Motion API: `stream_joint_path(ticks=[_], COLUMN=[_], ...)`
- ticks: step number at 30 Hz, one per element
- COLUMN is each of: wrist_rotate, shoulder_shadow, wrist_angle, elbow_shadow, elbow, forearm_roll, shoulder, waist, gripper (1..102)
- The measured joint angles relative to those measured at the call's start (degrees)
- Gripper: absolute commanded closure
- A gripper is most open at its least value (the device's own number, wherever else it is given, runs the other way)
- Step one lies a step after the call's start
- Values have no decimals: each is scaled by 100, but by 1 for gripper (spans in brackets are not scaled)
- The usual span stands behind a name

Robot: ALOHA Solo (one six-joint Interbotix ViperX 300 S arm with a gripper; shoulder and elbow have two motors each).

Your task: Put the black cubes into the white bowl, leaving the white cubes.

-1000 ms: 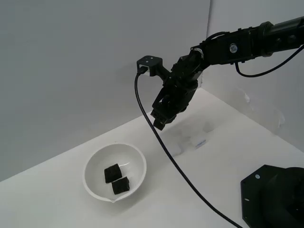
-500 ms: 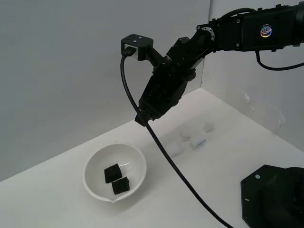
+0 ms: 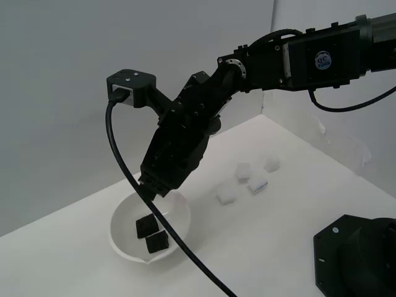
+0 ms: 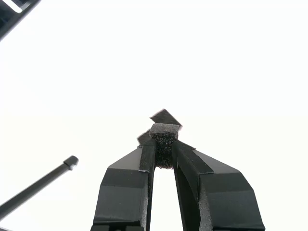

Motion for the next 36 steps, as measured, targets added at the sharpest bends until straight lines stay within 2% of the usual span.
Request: stream_joint_path(ticks=[2,3,6,8,10,15,19,21,23,25,28,36], wrist_rotate=[0,0,0,0,0,0,0,0,0,44,79,88], shoulder_shadow=[-44,-53,-53,-53,-53,-53,26,149,325,554,896,1723], wrist_angle=[-18,-18,-18,-26,-26,-18,-26,-18,-26,-26,-26,-26], elbow_shadow=[0,0,0,0,0,0,0,0,9,35,176,650], elbow=[0,0,0,0,0,-9,0,0,0,35,202,686], forearm_roll=[-105,-132,-149,-149,-220,-343,-352,-352,-334,-316,-237,70], shoulder=[-53,-62,-62,-62,-62,-62,26,149,325,545,888,1696], waist=[-26,-18,-18,-18,-18,-18,-26,0,62,211,519,1336], gripper=[94,86,49,31,24,24,24,26,34,56,100,100])
